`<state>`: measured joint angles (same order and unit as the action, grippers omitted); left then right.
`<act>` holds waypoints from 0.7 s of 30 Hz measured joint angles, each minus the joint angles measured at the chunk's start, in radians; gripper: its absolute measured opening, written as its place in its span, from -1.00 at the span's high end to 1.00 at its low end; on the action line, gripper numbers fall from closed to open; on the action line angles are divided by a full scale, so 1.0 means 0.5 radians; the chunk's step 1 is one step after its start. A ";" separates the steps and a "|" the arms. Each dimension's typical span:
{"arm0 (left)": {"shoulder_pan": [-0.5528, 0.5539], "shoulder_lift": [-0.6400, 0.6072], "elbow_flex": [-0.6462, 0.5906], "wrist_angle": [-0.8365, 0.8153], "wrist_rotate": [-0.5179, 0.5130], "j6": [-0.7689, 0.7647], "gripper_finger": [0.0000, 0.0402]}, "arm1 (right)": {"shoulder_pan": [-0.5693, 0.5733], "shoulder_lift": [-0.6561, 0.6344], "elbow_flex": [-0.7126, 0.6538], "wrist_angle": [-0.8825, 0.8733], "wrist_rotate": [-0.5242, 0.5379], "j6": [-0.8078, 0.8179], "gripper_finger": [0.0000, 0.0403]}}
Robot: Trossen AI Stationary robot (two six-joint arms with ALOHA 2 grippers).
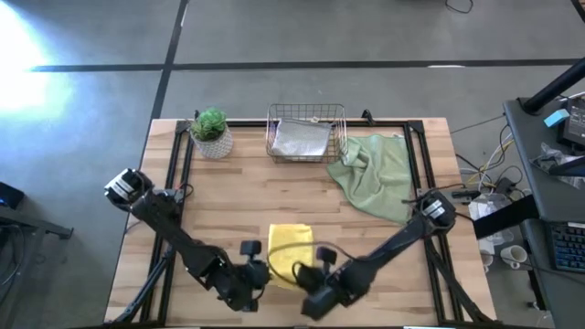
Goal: Fold microfiber towels
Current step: Fold the yellow towel
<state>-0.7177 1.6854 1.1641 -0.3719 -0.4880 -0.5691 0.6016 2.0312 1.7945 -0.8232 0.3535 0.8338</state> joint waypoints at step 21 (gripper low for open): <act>0.534 -0.002 -0.014 -0.588 0.089 -0.001 1.00 | -0.590 0.000 -0.087 -0.245 0.132 -0.148 0.96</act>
<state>-0.4507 1.6844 1.1572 -0.6658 -0.4434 -0.5698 0.3068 2.0312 1.7508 -0.9459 0.4194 0.7596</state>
